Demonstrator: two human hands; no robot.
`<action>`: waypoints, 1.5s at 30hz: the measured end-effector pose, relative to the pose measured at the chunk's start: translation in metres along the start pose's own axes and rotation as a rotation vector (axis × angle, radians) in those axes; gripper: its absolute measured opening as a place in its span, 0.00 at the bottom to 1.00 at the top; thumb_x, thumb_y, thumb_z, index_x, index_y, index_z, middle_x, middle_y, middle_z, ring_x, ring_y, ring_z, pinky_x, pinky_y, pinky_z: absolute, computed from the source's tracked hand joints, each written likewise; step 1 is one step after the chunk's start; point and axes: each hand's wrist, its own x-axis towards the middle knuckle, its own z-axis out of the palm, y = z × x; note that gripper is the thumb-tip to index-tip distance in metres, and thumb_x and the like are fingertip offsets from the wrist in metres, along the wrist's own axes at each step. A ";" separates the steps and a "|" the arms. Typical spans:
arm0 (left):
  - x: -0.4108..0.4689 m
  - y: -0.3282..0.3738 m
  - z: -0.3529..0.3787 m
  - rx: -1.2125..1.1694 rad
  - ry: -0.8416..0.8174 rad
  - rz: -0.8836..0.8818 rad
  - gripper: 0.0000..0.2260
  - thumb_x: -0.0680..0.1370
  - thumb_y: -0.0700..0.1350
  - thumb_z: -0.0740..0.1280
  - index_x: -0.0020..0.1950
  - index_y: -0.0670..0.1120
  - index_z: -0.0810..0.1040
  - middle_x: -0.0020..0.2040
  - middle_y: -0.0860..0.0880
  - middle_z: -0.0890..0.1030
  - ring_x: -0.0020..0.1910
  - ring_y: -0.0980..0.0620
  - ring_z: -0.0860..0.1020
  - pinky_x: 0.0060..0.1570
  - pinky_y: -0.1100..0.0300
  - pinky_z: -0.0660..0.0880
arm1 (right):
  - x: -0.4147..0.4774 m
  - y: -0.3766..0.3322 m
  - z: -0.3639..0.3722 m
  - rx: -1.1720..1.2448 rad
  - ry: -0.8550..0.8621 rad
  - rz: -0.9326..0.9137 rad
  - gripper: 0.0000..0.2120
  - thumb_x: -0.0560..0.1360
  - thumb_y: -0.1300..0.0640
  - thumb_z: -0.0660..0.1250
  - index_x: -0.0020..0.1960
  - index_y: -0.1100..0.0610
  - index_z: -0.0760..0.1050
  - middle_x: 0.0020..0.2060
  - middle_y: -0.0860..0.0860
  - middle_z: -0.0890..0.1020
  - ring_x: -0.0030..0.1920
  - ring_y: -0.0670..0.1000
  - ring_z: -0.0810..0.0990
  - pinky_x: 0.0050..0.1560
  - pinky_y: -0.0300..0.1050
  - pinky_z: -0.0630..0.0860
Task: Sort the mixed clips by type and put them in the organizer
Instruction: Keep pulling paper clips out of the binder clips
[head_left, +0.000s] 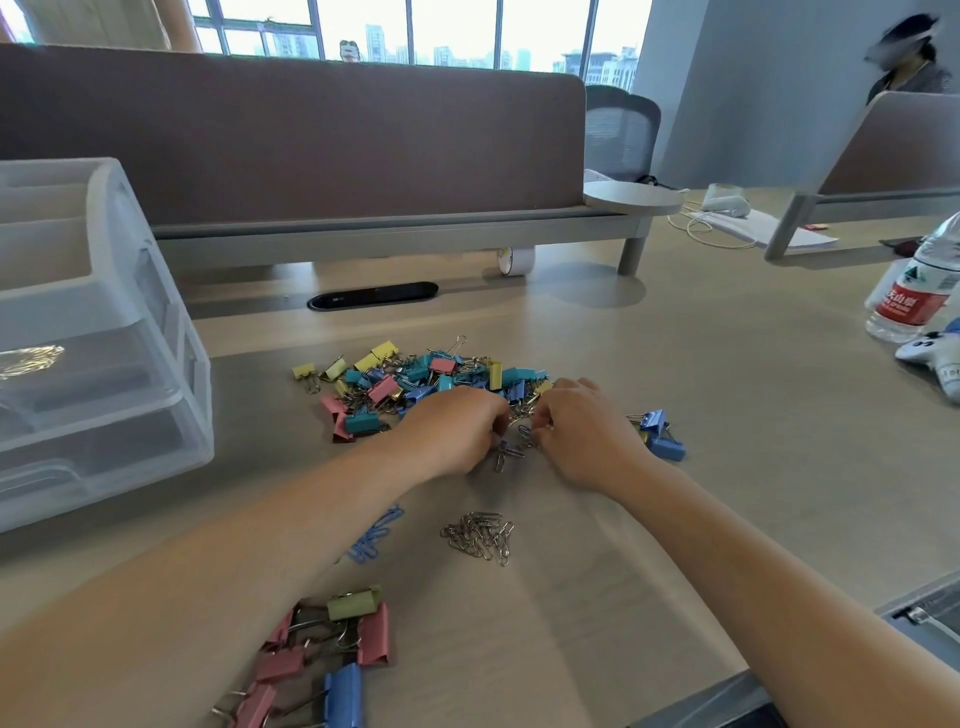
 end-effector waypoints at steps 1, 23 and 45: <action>0.000 0.001 0.000 0.011 -0.009 -0.006 0.03 0.79 0.42 0.64 0.50 0.48 0.77 0.48 0.48 0.79 0.48 0.47 0.76 0.44 0.53 0.74 | 0.000 0.000 0.001 0.002 -0.001 0.001 0.04 0.77 0.56 0.66 0.46 0.50 0.79 0.53 0.51 0.78 0.54 0.52 0.71 0.56 0.47 0.71; -0.074 -0.037 -0.032 -0.147 0.056 -0.123 0.05 0.81 0.44 0.64 0.45 0.49 0.74 0.44 0.53 0.74 0.40 0.56 0.71 0.43 0.55 0.66 | -0.017 -0.050 -0.007 0.123 -0.040 -0.056 0.04 0.79 0.54 0.64 0.45 0.51 0.74 0.44 0.46 0.79 0.46 0.49 0.76 0.45 0.46 0.75; -0.126 -0.078 -0.034 -0.203 0.164 -0.143 0.08 0.81 0.39 0.61 0.50 0.50 0.78 0.47 0.54 0.79 0.40 0.60 0.75 0.36 0.67 0.68 | -0.017 -0.111 0.013 0.199 -0.193 -0.220 0.09 0.80 0.55 0.63 0.53 0.50 0.81 0.48 0.44 0.82 0.47 0.44 0.78 0.47 0.38 0.73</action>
